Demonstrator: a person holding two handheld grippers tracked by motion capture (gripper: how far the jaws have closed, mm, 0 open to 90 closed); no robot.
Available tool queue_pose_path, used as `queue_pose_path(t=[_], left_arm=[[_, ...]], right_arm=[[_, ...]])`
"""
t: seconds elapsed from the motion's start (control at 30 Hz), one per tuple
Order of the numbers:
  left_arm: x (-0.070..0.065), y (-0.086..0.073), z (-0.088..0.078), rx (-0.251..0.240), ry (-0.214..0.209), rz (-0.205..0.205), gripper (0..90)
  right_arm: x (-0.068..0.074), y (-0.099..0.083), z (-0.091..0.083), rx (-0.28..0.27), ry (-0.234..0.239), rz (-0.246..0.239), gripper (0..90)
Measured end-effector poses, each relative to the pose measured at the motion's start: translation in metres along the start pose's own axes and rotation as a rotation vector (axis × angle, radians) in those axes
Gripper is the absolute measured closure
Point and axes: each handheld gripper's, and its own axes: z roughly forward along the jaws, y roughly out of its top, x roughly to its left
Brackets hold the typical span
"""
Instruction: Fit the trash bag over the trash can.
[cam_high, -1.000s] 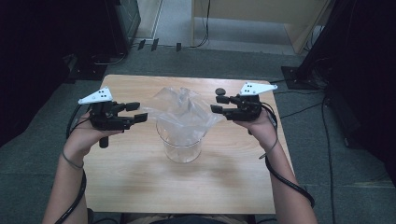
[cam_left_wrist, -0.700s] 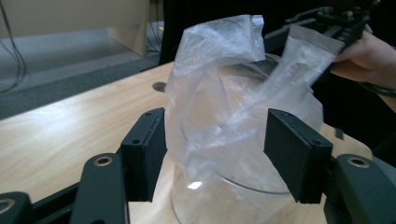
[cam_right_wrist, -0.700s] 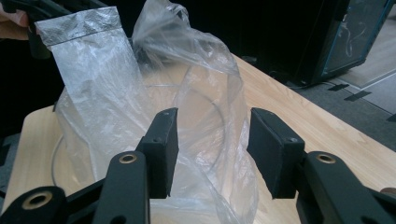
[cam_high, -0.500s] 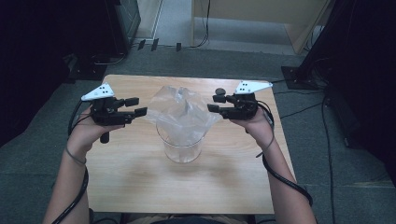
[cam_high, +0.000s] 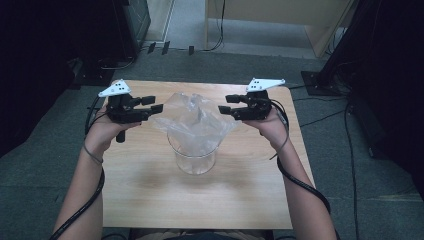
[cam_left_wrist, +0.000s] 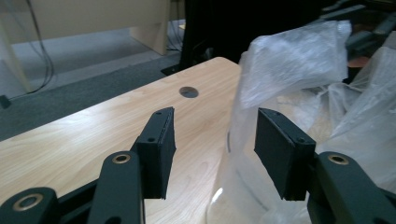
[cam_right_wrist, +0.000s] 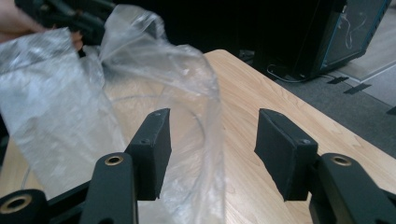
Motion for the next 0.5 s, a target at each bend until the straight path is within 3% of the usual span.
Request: queue_pose_path(t=[0.13, 0.27, 0.33, 0.5], left_arm=[[-0.003, -0.002, 0.009, 0.029, 0.036, 0.0, 43.9], [-0.003, -0.006, 0.016, 0.012, 0.025, -0.015, 57.2], [-0.005, -0.007, 0.02, 0.015, 0.017, 0.0, 61.8], [-0.01, -0.012, 0.031, 0.038, -0.001, 0.002, 72.3]], right_arm=[[-0.005, 0.001, 0.002, -0.02, 0.007, 0.016, 46.2], [-0.004, -0.001, 0.014, -0.001, 0.016, -0.005, 45.5], [-0.004, -0.004, 0.021, 0.013, 0.015, -0.011, 45.6], [-0.009, -0.012, 0.032, 0.035, 0.019, 0.019, 46.0]])
